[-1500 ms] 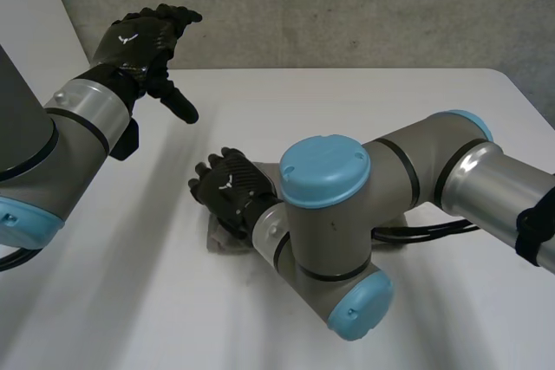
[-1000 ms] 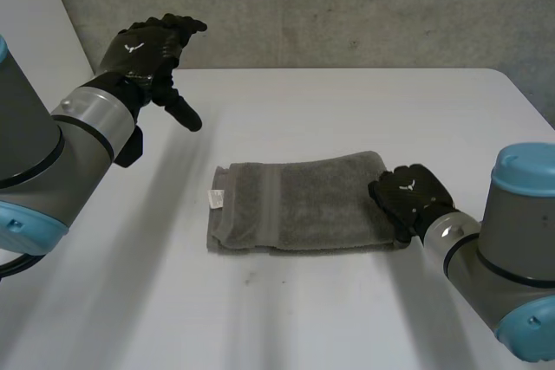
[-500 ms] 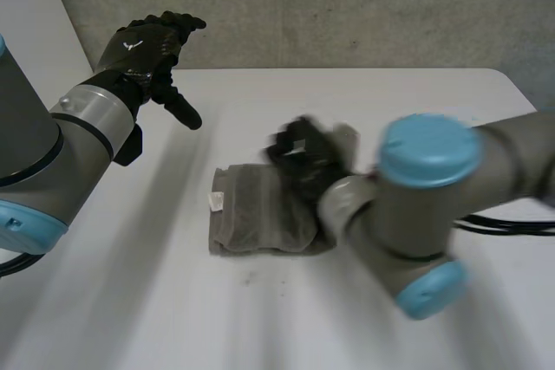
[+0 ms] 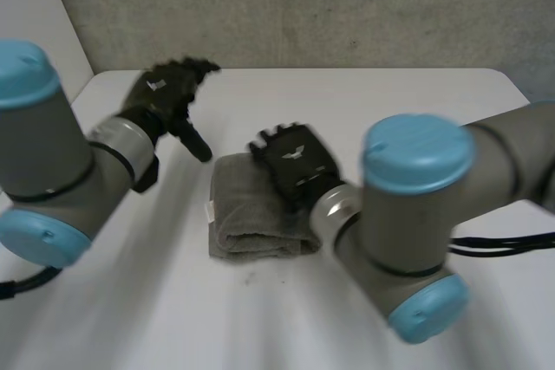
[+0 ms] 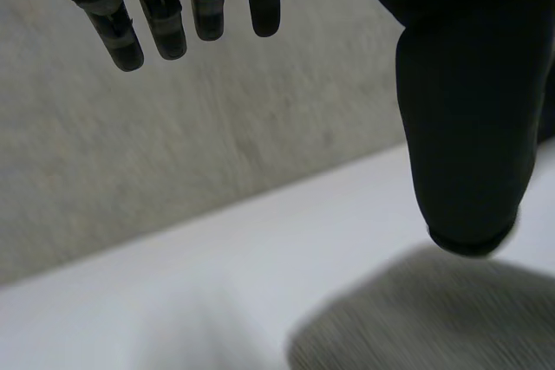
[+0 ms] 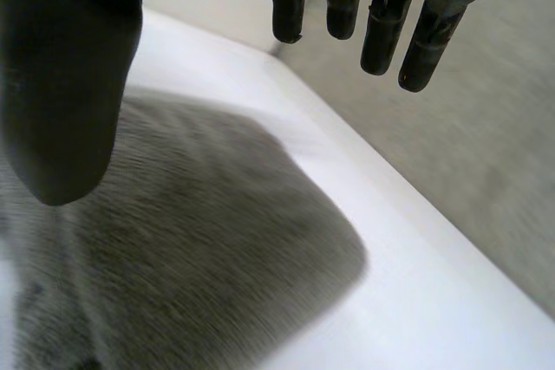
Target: Fold the towel.
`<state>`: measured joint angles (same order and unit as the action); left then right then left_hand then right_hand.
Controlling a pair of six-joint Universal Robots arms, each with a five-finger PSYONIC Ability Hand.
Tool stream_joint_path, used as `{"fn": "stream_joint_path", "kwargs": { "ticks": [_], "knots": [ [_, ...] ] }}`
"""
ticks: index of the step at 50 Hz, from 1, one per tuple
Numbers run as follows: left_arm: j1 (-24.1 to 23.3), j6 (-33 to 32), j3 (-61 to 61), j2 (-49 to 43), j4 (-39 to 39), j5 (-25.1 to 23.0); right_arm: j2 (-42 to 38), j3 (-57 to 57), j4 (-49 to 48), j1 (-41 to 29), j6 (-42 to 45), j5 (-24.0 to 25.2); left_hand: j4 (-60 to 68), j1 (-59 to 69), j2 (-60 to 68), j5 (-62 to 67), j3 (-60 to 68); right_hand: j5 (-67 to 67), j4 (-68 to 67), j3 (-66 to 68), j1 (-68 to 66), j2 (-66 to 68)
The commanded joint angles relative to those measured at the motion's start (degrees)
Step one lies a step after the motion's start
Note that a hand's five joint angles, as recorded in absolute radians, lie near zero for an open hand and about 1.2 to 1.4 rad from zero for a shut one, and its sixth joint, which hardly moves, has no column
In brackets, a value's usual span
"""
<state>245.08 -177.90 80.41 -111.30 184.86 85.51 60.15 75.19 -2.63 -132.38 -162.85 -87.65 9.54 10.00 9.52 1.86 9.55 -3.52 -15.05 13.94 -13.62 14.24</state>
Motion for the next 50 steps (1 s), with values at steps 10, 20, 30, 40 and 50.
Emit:
{"fn": "stream_joint_path", "kwargs": {
  "ticks": [10, 20, 30, 40, 50],
  "knots": [
    [-5.05, -0.34, 4.76, -12.97, 0.50, 4.84, -10.13, -2.68, 0.43, 5.73, -6.51, 3.10, 1.01, 0.55, 1.03, -1.31, 1.00, 3.52, 5.05, -3.94, 3.62, -4.24],
    [-4.96, -0.34, 3.27, -10.18, -0.02, 4.84, -7.44, -3.74, 3.41, 8.18, -6.51, 3.45, 0.67, 0.22, 0.69, -1.64, 0.67, 3.52, 5.05, -3.94, 3.62, -4.24],
    [-3.73, -0.43, -4.91, 8.03, -8.02, 4.75, 11.92, -5.32, 6.50, 15.04, -7.74, 1.52, 0.67, 0.22, 0.69, -1.64, 0.67, 3.52, 5.05, -3.94, 3.62, -4.24],
    [4.70, -0.43, -13.44, 14.62, -28.66, 5.19, 19.22, -10.59, 16.78, 22.25, -11.70, -3.75, 0.51, 0.05, 0.52, -1.81, 0.50, 3.52, 5.05, -3.94, 3.62, -4.24],
    [5.41, 0.36, -13.17, 14.80, -28.85, 5.28, 19.39, -11.65, 19.50, 22.78, -11.70, -3.67, 0.51, 0.05, 0.52, -1.81, 0.50, 3.52, 5.05, -3.94, 3.62, -4.24]
  ]
}}
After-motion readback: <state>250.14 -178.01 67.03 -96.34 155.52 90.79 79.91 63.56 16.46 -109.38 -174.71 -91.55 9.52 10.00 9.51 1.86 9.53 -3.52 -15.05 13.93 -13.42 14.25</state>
